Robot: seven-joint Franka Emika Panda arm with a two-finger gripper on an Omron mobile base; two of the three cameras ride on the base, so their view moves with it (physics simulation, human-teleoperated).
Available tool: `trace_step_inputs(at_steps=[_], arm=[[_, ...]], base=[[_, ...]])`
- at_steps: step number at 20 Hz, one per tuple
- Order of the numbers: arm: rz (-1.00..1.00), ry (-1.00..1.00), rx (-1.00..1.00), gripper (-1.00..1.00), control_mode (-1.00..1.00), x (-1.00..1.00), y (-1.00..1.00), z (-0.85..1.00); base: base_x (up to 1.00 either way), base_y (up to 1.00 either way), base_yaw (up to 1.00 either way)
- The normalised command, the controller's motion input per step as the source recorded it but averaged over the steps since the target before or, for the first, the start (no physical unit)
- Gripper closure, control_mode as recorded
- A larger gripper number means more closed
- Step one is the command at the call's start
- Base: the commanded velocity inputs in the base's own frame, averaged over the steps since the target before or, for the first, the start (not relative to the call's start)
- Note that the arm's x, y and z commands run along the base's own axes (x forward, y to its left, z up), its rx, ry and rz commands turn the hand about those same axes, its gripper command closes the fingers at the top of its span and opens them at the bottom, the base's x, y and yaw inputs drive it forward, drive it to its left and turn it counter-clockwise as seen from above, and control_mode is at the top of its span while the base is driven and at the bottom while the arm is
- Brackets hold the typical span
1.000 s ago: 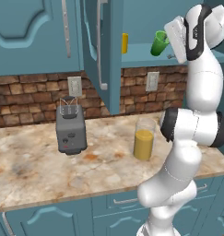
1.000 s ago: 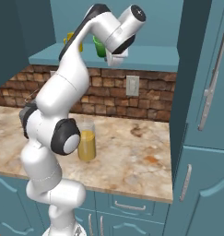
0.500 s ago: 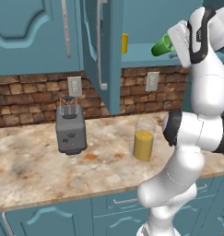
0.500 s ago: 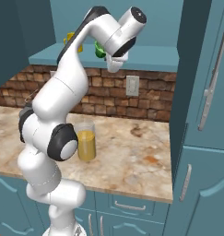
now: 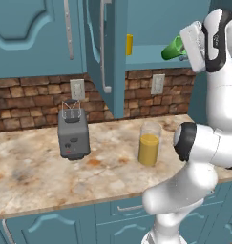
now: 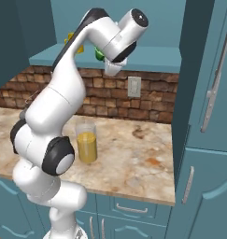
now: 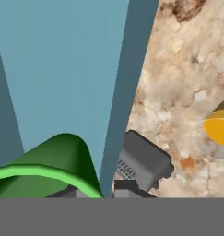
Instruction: There is a tray on the dining counter. Grab the cup, mug, and pitcher and place them on the tray. The pitcher may be placed next to the tray if it cannot fit the tray.
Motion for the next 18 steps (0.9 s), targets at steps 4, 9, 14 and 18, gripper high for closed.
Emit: trace_step_inputs(at_steps=[4,9,14,18], arm=[[-0.04,-0.03,0.04,1.00,-1.00,-0.96,-0.14,0.00],[-0.04,-0.02,0.01,1.00,-1.00,-1.00,-0.21,0.00],[0.00,0.00,0.00,1.00,-1.00,-1.00,-0.05,0.00],[0.13,0.03,-0.06,1.00,-1.00,-1.00,0.01,0.00]], base=[[0.00,0.00,0.00],[0.00,0.00,0.00],[0.00,0.00,0.00],[0.00,0.00,0.00]])
